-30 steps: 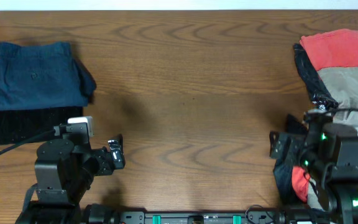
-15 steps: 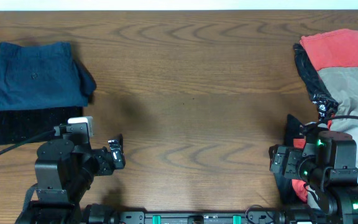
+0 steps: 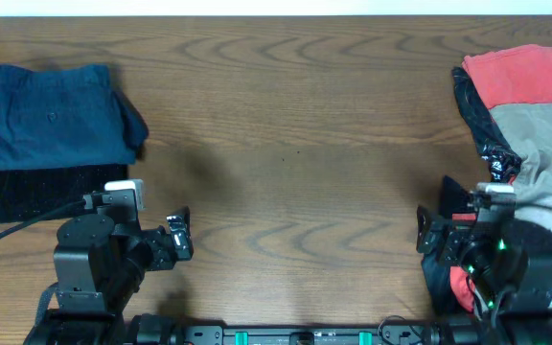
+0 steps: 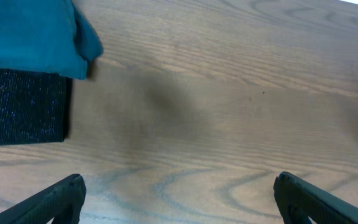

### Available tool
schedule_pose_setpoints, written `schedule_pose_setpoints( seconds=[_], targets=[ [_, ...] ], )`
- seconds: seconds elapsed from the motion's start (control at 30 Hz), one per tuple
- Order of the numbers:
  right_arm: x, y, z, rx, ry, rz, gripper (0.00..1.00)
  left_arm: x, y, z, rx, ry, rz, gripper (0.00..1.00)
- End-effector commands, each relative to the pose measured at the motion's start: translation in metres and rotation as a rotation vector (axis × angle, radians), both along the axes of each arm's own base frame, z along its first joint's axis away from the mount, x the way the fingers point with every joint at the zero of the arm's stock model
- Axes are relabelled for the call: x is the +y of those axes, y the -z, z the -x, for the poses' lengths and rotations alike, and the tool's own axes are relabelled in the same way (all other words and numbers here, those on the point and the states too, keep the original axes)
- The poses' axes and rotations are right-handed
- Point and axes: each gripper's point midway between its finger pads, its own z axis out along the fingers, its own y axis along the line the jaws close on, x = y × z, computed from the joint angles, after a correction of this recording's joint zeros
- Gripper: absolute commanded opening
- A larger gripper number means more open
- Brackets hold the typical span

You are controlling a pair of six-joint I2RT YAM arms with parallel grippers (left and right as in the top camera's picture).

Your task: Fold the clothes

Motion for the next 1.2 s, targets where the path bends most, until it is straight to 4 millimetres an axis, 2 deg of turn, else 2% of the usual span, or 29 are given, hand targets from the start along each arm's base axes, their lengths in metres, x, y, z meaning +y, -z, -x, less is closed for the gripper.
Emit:
schedule_pose_setpoints(
  seconds=[0.0, 0.33, 0.5, 0.67, 0.87, 1.17],
  targets=[
    [0.002, 0.012, 0.001, -0.072, -0.029, 0.036, 0.99, 0.002, 0.002, 0.000, 0.000, 0.000, -0.014, 0.98],
    [0.002, 0.005, -0.013, -0.475, -0.030, 0.048, 0.99, 0.002, 0.002, 0.000, 0.000, 0.000, -0.014, 0.98],
    [0.003, 0.015, -0.028, -0.565, -0.038, 0.073, 0.99, 0.002, 0.002, 0.000, 0.000, 0.000, -0.014, 0.98],
    [0.008, 0.046, -0.033, -0.533, -0.077, 0.109, 0.99, 0.002, 0.002, 0.000, 0.000, 0.000, -0.014, 0.98],
    [0.015, 0.046, -0.032, -0.556, -0.180, 0.276, 0.99, 0.002, 0.002, 0.000, 0.000, -0.001, -0.013, 0.98],
    [0.014, 0.046, -0.032, -0.549, -0.151, 0.218, 0.99, 0.002, 0.002, 0.000, 0.000, 0.000, -0.014, 0.98]
  ],
)
